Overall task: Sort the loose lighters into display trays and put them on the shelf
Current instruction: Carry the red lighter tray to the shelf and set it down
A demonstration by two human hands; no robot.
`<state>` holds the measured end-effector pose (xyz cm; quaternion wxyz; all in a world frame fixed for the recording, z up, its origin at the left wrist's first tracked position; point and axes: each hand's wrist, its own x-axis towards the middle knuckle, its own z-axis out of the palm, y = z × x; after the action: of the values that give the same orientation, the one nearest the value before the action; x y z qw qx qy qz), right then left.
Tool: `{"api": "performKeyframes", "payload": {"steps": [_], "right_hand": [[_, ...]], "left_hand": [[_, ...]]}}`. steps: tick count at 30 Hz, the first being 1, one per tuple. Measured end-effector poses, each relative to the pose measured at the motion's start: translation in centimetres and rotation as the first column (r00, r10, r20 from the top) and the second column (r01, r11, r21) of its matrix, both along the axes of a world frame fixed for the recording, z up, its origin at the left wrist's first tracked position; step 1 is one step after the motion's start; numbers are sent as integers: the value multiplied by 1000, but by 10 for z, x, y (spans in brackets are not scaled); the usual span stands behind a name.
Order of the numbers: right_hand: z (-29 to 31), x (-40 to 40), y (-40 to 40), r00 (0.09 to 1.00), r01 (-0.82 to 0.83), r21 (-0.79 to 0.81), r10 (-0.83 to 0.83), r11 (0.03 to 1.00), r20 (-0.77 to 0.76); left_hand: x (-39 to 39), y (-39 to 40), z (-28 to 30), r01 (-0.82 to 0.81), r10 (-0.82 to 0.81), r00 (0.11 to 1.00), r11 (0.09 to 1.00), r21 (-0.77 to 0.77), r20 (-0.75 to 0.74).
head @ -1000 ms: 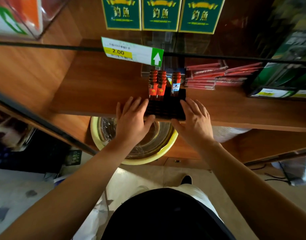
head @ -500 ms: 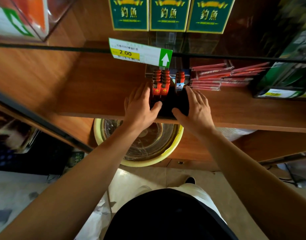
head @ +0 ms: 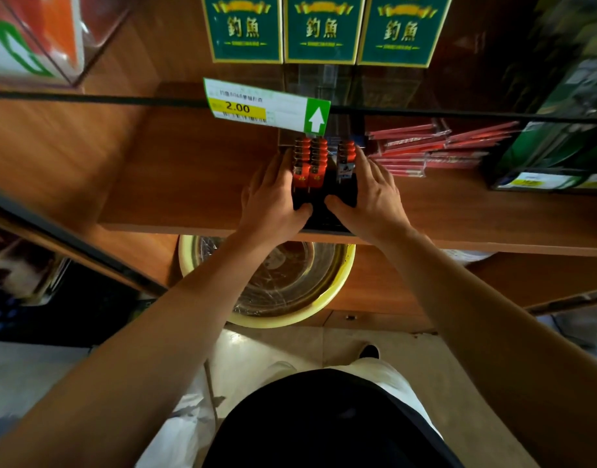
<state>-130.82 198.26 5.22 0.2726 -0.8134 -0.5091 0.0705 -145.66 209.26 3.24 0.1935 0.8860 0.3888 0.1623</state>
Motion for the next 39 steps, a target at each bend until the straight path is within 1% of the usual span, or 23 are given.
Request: {"api": "performKeyframes", "payload": {"steps": [13, 18, 21, 25, 29, 33, 36, 39], "right_hand": [[-1, -2, -10, 1000, -7, -50, 8, 999, 27], [-1, -5, -27, 999, -32, -57, 34, 998, 40], [0, -6, -44, 994, -57, -107, 66, 993, 87], [4, -8, -78, 979, -90, -129, 112, 988, 172], [9, -7, -121, 965, -105, -139, 134, 985, 223], [11, 7, -181, 967, -76, -173, 115, 982, 228], [6, 28, -245, 973, 2, -191, 42, 982, 227], [0, 59, -324, 966, 107, -211, -51, 972, 252]], "left_hand": [[-6, -9, 6, 15, -15, 1000, 1000, 16, -13], [-17, -20, 9, 9, -7, 999, 998, 56, -41], [-30, -37, 14, 0, 5, 999, 996, 88, -54], [-46, -75, 24, 18, -15, 1000, 985, 171, -20], [-39, -125, 35, 102, -102, 995, 983, 153, -9], [-9, -183, 38, 246, -242, 969, 956, 159, -45], [26, -233, 38, 348, -341, 937, 921, 174, -69], [72, -296, 40, 473, -467, 881, 860, 191, -76]]}}
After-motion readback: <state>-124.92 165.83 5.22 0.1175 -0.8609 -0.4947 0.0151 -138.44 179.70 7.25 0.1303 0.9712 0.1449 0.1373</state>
